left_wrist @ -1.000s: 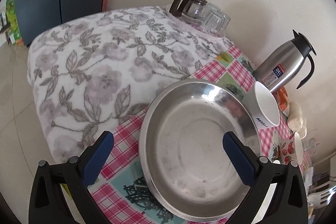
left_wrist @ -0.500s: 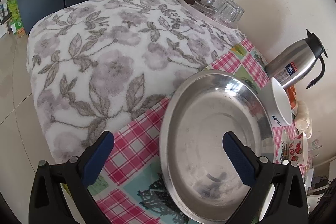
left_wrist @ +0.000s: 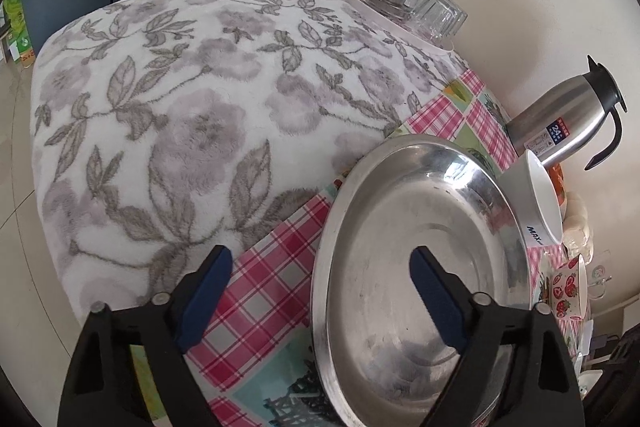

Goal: Organize plates and bowls
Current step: 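Move the left tool to the steel plate rim and close on it, then lift the steel plate with the left tool and tilt it up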

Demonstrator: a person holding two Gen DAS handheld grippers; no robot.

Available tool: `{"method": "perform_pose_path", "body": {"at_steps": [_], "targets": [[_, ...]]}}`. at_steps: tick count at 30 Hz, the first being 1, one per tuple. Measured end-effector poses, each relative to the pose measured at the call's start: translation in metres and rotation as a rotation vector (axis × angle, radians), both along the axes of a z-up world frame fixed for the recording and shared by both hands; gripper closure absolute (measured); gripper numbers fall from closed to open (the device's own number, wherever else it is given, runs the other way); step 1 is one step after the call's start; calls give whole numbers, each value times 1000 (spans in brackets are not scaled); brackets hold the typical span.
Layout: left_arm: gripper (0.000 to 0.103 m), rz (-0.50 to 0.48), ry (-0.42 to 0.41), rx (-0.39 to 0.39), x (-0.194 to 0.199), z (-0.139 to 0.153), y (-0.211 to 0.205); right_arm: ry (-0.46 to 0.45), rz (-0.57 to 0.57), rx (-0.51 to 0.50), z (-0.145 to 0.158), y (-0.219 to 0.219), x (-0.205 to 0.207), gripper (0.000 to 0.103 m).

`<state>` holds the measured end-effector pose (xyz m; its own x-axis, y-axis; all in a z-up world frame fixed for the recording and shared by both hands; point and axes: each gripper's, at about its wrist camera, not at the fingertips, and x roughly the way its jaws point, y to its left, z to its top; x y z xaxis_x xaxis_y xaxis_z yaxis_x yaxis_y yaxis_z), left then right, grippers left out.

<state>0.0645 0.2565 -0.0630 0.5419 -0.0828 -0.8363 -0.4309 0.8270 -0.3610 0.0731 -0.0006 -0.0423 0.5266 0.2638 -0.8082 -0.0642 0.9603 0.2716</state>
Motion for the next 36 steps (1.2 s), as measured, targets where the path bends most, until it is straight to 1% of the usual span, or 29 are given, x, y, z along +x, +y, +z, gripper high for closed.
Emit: {"method": "perform_pose_path", "body": {"at_steps": [2, 4, 5, 7, 9, 10, 11, 12, 14, 15, 17, 19, 22, 36], "targets": [[25, -8, -9, 3, 1, 0, -1, 8, -3, 9, -2, 0, 2, 56], [31, -18, -23, -9, 2, 0, -2, 12, -7, 14, -3, 0, 2, 58], [33, -23, -23, -14, 3, -1, -2, 13, -9, 18, -4, -1, 2, 58], [33, -32, -23, 4, 5, -1, -6, 18, -11, 23, -6, -1, 2, 61], [40, -52, -25, 14, 7, -1, -10, 26, -15, 23, -8, -1, 2, 64], [49, -64, -29, 7, 8, -1, -11, 27, -17, 25, -8, -2, 2, 66], [55, -74, -30, 0, 8, -2, -12, 28, -18, 27, -8, -3, 2, 68], [57, -79, -31, -3, 8, -2, -13, 30, -21, 28, -8, -3, 2, 69], [65, -75, -27, 8, 7, -2, -14, 34, -24, 33, -8, -5, 1, 72], [67, -70, -26, 10, 6, -2, -13, 36, -26, 39, -8, -7, 0, 73], [75, -57, -23, 5, 4, -3, -10, 43, -33, 53, -8, -10, -2, 76], [79, -52, -23, -6, 2, -3, -7, 47, -38, 68, -7, -13, -4, 77], [80, -47, -27, -17, -2, -1, -5, 47, -38, 77, -4, -14, -7, 77], [80, -43, -104, -16, -23, 27, -12, 4, -24, 105, 19, -20, -28, 77]]}}
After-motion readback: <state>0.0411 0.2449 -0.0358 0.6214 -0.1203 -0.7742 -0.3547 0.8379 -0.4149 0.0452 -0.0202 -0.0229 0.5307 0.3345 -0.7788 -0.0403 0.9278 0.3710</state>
